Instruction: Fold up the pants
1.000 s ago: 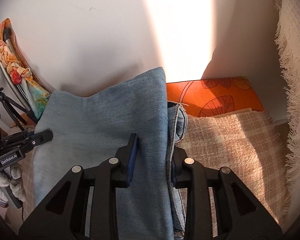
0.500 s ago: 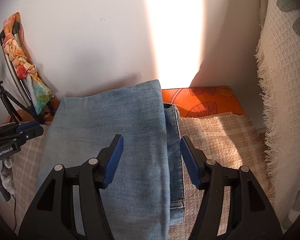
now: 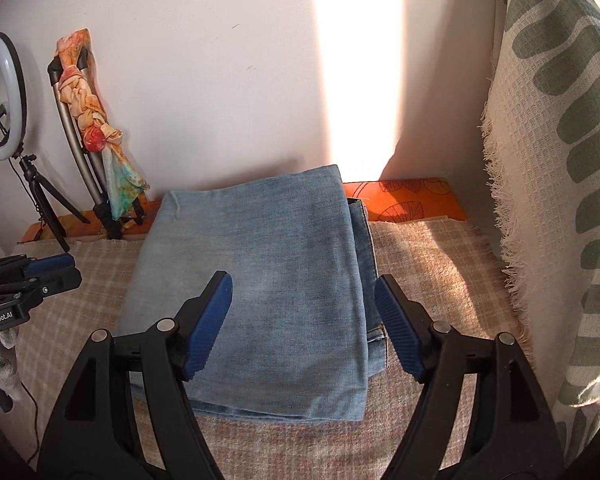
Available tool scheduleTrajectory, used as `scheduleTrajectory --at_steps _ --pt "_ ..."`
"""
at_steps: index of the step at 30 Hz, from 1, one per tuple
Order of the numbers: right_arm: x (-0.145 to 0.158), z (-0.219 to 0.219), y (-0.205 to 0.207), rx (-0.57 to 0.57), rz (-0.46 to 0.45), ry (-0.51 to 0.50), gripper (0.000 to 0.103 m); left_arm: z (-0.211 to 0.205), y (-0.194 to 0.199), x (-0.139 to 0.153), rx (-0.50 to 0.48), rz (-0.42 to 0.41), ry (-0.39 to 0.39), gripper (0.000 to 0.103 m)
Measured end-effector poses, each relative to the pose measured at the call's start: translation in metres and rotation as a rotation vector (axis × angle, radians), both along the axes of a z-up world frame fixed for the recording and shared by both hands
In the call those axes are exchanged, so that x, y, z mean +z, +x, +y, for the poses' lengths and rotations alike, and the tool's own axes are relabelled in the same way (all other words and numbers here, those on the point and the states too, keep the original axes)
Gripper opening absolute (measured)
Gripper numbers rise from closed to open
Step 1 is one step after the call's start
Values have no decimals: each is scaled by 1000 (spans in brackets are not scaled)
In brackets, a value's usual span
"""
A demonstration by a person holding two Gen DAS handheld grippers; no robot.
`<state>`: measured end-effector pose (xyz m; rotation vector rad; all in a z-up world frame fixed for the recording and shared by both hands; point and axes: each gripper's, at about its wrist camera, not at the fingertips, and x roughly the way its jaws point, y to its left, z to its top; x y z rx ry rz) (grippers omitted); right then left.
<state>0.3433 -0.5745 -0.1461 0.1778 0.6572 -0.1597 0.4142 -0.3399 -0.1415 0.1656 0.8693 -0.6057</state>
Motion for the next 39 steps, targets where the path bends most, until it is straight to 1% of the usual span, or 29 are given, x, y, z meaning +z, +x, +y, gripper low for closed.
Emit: scheduleTrajectory --at_steps 2,5,8,11,14,15,16,18,20,21,25,29,35,39 --pt "9 9 -16 0 -17 -13 79 4 -17 10 -5 -19 -5 28" --pt "20 22 -43 -8 -54 -8 90 10 -44 25 -6 -63 -5 28" --pt "30 37 -72 -21 -91 -19 91 15 -72 38 -17 -91 -10 28" --pt "36 54 -102 -25 -117 -33 98 25 -101 51 -25 -108 -25 28" --pt "37 72 -130 -20 -134 -44 99 35 -130 60 -26 -119 -51 29" --pt "37 77 -139 -19 -139 -34 99 39 -139 62 -20 -122 -59 39" --pt "36 81 -148 -17 -142 -21 99 44 -148 64 -18 -126 -71 58" --pt "34 91 -163 -15 -142 -13 100 54 -169 68 -11 -166 -96 78" --pt "34 101 -177 -16 -147 -21 100 62 -192 72 -1 -227 -100 78" --pt "33 105 -184 -19 -149 -22 100 65 -201 74 -6 -242 -97 78" --pt "34 121 -210 -32 -171 -35 100 77 -228 76 -23 -219 -112 78" --pt "34 138 -233 -45 -185 -89 103 88 -251 75 -26 -232 -115 78" --pt "28 155 -263 -65 -206 -98 103 101 -278 71 -22 -239 -113 78" --pt "22 167 -279 -82 -217 -123 103 107 -294 66 -18 -258 -104 78"
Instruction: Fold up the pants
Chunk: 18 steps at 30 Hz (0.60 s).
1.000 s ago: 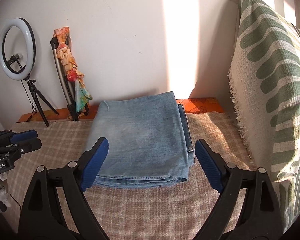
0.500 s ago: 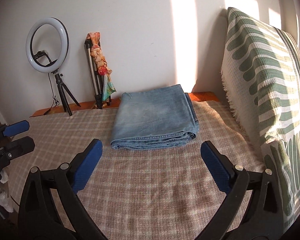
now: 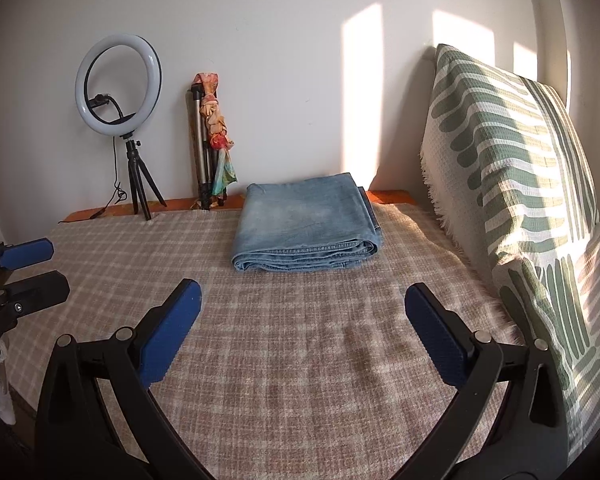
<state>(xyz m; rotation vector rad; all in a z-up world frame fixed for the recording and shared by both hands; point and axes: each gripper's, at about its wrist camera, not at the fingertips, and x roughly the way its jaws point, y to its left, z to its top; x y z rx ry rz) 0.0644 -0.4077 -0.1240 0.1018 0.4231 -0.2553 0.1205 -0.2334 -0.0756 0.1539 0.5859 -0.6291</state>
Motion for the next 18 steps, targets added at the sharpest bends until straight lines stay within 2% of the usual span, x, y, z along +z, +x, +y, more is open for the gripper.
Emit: scheduleTrajectory --at_steps 8,12,18 --pt "-9 12 -14 -18 -19 -13 103 12 -13 -13 13 -4 -22 78" --pt "-17 12 -11 -24 -14 -11 103 14 -15 -20 20 -20 3 78" --pt "-22 16 -6 -22 -3 -30 103 17 -11 -34 35 20 24 78"
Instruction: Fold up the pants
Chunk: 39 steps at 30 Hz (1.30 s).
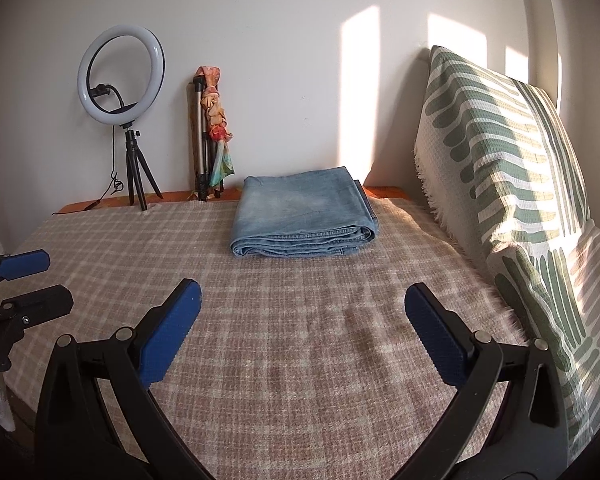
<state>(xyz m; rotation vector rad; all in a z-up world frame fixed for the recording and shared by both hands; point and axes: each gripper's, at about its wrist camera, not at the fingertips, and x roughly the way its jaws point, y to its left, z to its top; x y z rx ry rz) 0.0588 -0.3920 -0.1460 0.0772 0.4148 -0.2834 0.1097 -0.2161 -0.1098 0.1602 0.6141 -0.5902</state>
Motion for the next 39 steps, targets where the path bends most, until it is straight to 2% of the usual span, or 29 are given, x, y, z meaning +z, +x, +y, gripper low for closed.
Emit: scheduleTrajectory --at_steps 12,21,39 --pt "-4 -3 2 4 4 15 103 -3 -6 -3 29 -22 48 78" --pt "-4 -2 -1 12 -1 22 103 -3 0 -5 62 11 73 78" --pt "-2 3 3 31 1 20 103 -2 -1 -3 65 3 70 78"
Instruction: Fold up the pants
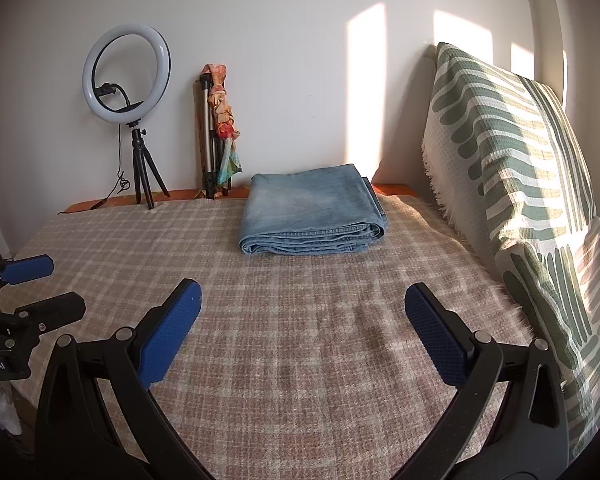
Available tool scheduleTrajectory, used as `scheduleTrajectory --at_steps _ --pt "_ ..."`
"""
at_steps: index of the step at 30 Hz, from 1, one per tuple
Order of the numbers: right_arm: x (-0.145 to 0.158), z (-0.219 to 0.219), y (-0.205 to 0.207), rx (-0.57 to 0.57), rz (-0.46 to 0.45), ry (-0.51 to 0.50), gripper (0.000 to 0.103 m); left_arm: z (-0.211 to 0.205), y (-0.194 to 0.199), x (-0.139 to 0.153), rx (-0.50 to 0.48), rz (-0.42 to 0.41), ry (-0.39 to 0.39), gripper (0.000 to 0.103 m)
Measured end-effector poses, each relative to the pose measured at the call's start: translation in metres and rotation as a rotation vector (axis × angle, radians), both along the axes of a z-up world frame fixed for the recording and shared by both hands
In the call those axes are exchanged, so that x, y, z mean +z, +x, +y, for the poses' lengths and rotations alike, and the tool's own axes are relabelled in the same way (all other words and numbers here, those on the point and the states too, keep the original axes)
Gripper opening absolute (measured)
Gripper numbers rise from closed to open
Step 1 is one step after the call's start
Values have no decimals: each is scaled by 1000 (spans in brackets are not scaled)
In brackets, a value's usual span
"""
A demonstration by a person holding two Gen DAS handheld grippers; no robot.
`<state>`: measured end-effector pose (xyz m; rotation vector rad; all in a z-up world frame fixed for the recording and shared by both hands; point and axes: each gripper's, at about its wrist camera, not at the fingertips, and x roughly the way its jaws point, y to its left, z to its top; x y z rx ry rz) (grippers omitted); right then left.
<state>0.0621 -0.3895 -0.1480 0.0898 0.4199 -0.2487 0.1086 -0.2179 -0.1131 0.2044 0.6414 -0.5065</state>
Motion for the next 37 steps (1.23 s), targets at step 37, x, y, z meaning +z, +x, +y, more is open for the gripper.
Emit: scheduleTrajectory --at_steps 37 --pt "-3 2 2 8 3 13 103 0 2 -3 -8 7 9 78"
